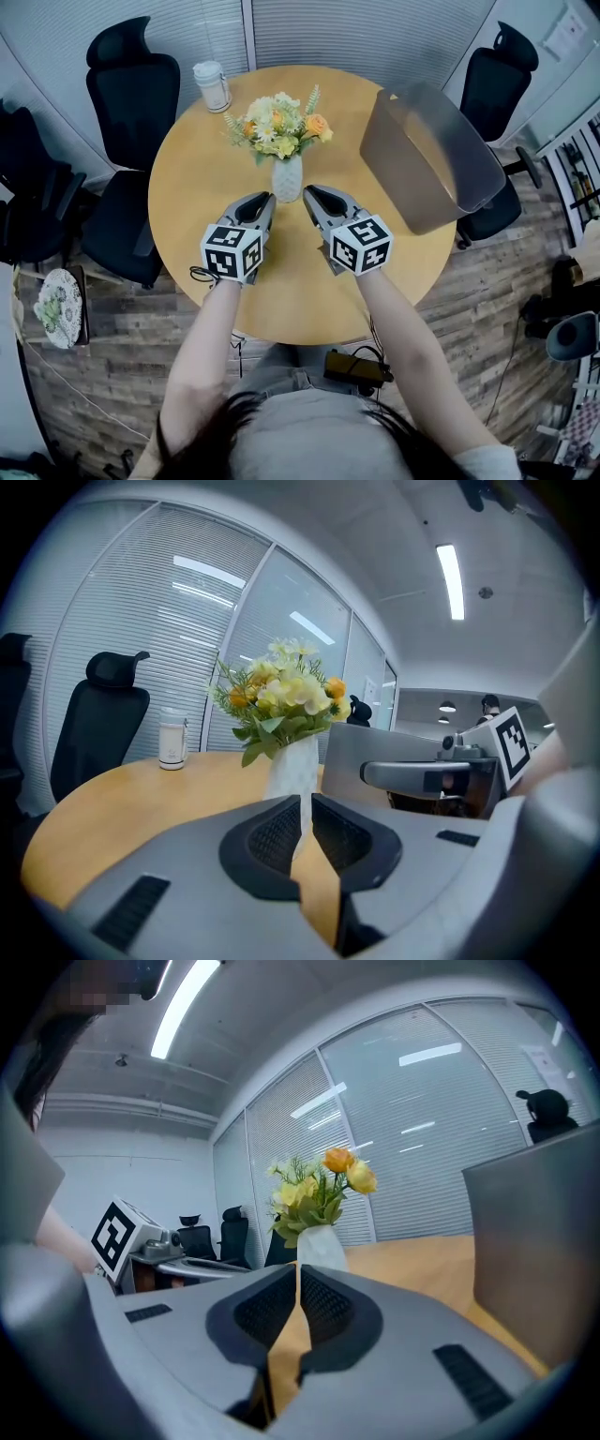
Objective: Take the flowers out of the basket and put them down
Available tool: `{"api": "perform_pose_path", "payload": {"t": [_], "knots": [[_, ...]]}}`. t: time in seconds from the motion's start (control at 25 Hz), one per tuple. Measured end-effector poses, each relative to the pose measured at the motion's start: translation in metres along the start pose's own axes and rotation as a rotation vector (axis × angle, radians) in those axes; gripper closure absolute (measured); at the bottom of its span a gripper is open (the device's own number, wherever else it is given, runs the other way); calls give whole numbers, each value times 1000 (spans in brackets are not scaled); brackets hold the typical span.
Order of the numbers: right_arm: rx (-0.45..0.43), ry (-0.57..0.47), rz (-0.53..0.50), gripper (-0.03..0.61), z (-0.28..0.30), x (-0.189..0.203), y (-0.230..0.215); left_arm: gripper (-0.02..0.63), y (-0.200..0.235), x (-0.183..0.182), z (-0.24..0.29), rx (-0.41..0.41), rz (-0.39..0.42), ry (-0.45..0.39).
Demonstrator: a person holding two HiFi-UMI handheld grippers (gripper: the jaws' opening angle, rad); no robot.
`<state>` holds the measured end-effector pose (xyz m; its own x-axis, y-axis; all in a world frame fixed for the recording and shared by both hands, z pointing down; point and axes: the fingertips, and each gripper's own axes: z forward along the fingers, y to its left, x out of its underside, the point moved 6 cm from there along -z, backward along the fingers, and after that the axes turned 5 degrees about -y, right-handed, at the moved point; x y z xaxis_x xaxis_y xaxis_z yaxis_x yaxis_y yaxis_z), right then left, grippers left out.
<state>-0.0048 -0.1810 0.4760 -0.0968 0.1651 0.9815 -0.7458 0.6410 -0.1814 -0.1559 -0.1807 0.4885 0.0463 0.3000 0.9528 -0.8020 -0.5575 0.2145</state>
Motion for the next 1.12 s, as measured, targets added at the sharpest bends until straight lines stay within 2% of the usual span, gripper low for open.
{"api": "perform_pose_path", "payload": {"t": [0.24, 0.36, 0.64, 0.92, 1.12], "knots": [[-98, 4, 27, 555, -6, -11, 16, 572, -7, -14, -7, -7, 1, -34], [-120, -7, 36, 555, -10, -19, 21, 580, -11, -22, -10, -19, 3, -59], [-121, -22, -24, 555, -15, -42, 29, 607, -14, -45, -18, -57, 19, -117], [-95, -35, -71, 555, -21, -65, 30, 609, -30, -61, -20, -42, 77, -130], [-80, -41, -93, 555, -25, -81, 32, 609, -37, -75, -23, -49, 70, -161]]}}
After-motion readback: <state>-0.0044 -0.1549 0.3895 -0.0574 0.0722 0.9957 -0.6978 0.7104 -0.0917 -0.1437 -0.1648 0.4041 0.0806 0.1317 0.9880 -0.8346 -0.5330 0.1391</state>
